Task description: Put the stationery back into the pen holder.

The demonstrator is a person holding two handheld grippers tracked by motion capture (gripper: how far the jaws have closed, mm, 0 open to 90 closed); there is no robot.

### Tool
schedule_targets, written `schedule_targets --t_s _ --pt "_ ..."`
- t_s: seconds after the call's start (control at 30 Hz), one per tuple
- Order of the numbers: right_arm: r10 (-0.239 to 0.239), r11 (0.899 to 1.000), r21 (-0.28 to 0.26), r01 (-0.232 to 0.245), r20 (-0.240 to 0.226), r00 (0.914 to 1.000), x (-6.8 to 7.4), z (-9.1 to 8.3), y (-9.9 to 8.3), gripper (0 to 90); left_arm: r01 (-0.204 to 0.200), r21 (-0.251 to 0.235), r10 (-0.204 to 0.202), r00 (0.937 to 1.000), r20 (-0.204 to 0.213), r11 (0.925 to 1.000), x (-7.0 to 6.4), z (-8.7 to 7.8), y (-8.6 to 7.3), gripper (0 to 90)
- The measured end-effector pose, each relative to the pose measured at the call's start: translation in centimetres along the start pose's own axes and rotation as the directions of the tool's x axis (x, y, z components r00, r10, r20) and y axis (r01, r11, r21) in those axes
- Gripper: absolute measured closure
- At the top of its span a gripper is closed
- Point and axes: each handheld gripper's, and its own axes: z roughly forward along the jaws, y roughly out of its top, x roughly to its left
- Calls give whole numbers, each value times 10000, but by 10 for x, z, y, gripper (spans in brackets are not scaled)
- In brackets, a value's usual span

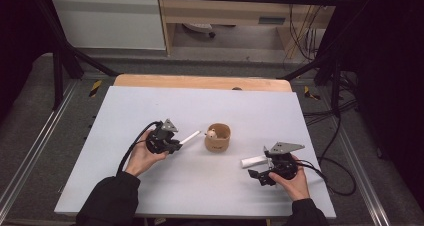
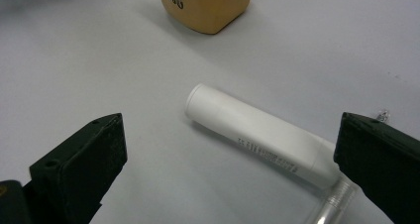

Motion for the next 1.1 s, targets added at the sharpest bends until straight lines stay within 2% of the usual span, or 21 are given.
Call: schedule_targets --t_s 0.23,0.37,0.53,0.83,1.1 --pt "-35 10000 -2 35 -38 10000 2 0 1 8 -39 17 38 9999 144 10000 -1 -15 -9 782" --pt "-199 9997 103 199 -41 9998 6 2 4 8 37 -56 -36 9996 292 10000 -3 -22 -15 782" --pt "-383 9991 197 385 -99 9992 12 6 8 8 -63 11 62 9991 419 10000 -7 -30 -22 783" --pt "-742 9963 443 738 91 9972 25 13 15 9 -88 65 83 9973 724 9999 -15 -35 -36 782" --pt "-1274 9898 650 1265 94 9918 40 20 22 10 -168 66 160 9948 1003 9998 -22 -41 -43 782"
